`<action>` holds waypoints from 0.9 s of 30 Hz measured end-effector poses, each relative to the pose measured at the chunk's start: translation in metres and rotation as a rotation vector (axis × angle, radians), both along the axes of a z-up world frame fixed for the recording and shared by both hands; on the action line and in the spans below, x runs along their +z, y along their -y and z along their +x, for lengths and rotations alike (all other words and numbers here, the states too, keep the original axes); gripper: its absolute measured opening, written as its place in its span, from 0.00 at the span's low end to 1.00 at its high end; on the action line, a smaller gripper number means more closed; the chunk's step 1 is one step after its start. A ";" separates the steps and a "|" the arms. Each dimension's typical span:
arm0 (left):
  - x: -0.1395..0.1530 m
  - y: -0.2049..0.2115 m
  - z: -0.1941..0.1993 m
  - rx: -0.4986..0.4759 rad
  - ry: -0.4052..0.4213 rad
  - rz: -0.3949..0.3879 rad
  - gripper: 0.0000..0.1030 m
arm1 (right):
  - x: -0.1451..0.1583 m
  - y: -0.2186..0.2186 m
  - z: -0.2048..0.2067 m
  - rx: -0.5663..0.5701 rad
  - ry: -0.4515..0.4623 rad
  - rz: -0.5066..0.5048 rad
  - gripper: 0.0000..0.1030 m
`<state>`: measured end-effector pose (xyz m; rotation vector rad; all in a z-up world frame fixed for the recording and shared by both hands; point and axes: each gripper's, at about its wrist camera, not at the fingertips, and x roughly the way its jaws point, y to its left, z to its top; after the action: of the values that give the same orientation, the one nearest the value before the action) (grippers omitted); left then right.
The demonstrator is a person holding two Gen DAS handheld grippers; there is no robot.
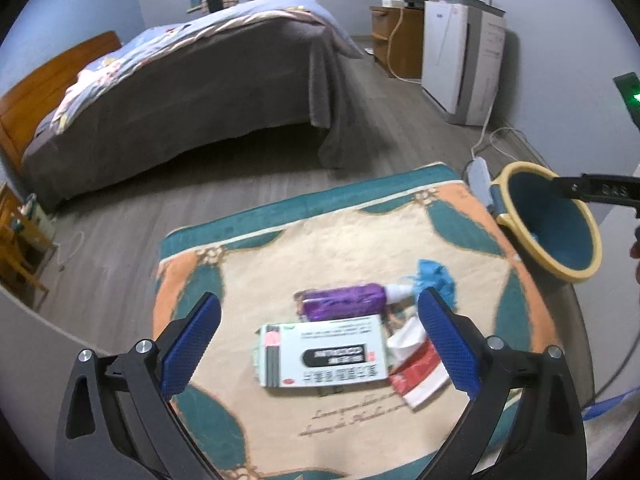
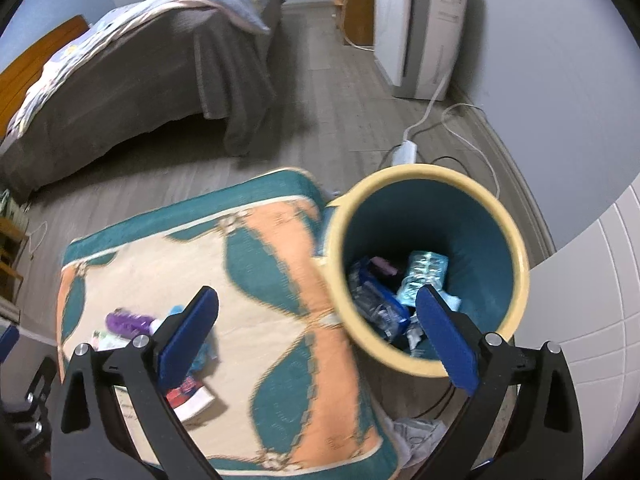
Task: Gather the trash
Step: 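Move both grippers back over the trash on the cushion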
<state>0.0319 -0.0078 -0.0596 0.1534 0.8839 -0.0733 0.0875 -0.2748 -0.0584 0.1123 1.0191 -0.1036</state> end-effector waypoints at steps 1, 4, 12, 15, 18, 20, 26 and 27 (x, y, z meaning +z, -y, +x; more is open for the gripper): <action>0.000 -0.006 0.000 0.012 0.007 0.005 0.95 | 0.000 -0.007 -0.002 0.010 0.001 -0.003 0.94; 0.001 -0.023 0.001 0.055 0.031 -0.003 0.95 | 0.000 -0.029 -0.011 0.042 0.003 -0.016 0.94; -0.004 -0.054 0.000 0.124 0.028 -0.033 0.95 | -0.012 -0.073 -0.029 0.119 -0.013 -0.085 0.94; -0.003 -0.060 -0.002 0.121 0.033 -0.034 0.95 | -0.018 -0.083 -0.034 0.131 -0.022 -0.094 0.94; -0.006 -0.066 -0.003 0.126 0.022 -0.037 0.95 | -0.024 -0.092 -0.036 0.140 -0.038 -0.080 0.94; -0.008 -0.070 -0.002 0.137 0.012 -0.040 0.95 | -0.026 -0.097 -0.037 0.148 -0.040 -0.078 0.94; -0.012 -0.080 0.001 0.128 -0.013 -0.084 0.95 | -0.039 -0.103 -0.037 0.141 -0.070 -0.031 0.94; -0.012 -0.079 0.000 0.123 -0.010 -0.084 0.95 | -0.042 -0.105 -0.036 0.143 -0.082 -0.025 0.94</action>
<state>0.0323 0.0717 -0.0720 0.0203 0.8966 0.0037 0.0518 -0.1699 -0.1005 0.0120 1.1039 0.0096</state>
